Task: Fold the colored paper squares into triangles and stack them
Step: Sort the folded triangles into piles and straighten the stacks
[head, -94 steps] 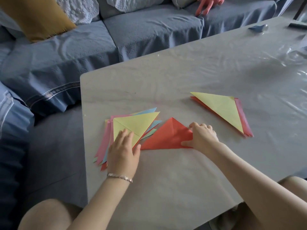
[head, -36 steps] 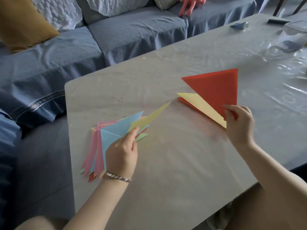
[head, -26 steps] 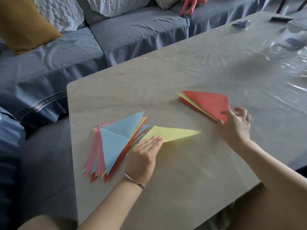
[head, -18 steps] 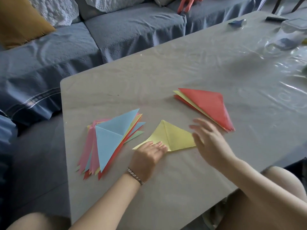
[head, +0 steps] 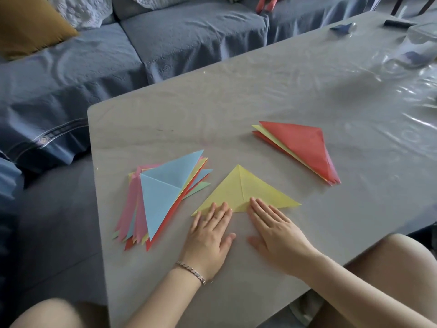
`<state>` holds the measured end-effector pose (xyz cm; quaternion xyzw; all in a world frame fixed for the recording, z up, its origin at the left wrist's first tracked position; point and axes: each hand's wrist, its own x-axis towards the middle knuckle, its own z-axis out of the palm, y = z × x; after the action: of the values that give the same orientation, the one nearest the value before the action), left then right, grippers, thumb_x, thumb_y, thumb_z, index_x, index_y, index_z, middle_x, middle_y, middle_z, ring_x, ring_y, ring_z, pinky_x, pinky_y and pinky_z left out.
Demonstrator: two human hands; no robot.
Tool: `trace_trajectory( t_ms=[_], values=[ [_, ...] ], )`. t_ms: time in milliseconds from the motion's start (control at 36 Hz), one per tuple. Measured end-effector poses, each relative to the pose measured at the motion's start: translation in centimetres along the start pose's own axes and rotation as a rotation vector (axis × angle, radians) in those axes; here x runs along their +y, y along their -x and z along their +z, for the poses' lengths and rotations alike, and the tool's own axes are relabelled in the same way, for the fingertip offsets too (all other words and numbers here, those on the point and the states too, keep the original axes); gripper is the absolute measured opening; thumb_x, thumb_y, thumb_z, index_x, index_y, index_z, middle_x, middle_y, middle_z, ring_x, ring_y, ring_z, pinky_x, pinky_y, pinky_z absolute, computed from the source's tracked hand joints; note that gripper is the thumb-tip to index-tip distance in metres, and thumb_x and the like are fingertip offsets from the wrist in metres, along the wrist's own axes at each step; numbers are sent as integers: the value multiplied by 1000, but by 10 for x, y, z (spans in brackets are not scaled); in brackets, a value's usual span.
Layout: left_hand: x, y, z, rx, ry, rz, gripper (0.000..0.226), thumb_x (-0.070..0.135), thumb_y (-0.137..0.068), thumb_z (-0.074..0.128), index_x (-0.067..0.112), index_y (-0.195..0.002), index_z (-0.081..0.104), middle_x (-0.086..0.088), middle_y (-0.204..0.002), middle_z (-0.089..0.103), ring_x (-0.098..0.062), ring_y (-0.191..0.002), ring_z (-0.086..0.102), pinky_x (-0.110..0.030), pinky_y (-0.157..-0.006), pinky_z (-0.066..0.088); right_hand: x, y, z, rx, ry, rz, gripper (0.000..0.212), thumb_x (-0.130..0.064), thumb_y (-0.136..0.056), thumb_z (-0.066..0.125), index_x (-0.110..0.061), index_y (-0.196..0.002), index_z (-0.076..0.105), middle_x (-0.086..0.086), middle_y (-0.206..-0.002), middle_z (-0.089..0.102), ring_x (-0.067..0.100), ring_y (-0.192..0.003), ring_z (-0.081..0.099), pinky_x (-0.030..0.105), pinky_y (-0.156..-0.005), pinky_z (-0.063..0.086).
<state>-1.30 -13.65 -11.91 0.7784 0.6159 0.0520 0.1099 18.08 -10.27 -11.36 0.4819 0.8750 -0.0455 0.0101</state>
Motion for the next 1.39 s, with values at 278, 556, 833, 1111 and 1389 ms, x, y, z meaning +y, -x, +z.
trace_trajectory(
  t_ms=[278,556,833,1111,1389],
  values=[
    [-4,9,-7,-97,-71,-170,73,54,-92,-2,15,-135,43,-4,-144,36,-21,-132,35,-37,-104,26,46,33,-5,35,20,207,74,-52,-97,9,1,-131,47,14,-139,43,26,-129,36,24,-110,9],
    [3,14,-14,-131,-68,-344,88,67,-76,-14,13,-145,-11,3,-144,-26,-8,-134,-24,-31,-110,-11,32,34,0,15,-43,405,83,-59,-93,10,5,-128,50,20,-136,47,28,-130,32,31,-110,10],
    [-19,0,-44,380,49,-205,42,7,-65,76,3,-105,66,-15,-120,61,-29,-99,64,-40,-84,50,24,-13,-31,265,-206,488,45,-26,-82,67,-9,-123,56,12,-124,55,33,-121,44,42,-100,32],
    [-65,-14,-51,185,69,-550,52,27,-92,51,7,-138,34,-10,-149,29,-20,-138,25,-29,-106,24,9,-66,-53,-234,-314,562,71,-52,-72,71,-17,-126,42,8,-122,49,27,-116,43,33,-92,35],
    [-58,-14,-59,290,30,-588,27,23,-96,42,5,-97,62,-11,-76,62,-32,-69,51,-29,-58,32,21,-38,-35,62,-696,559,14,-26,-83,64,-17,-88,55,0,-90,54,21,-79,51,26,-59,38]
  ],
)
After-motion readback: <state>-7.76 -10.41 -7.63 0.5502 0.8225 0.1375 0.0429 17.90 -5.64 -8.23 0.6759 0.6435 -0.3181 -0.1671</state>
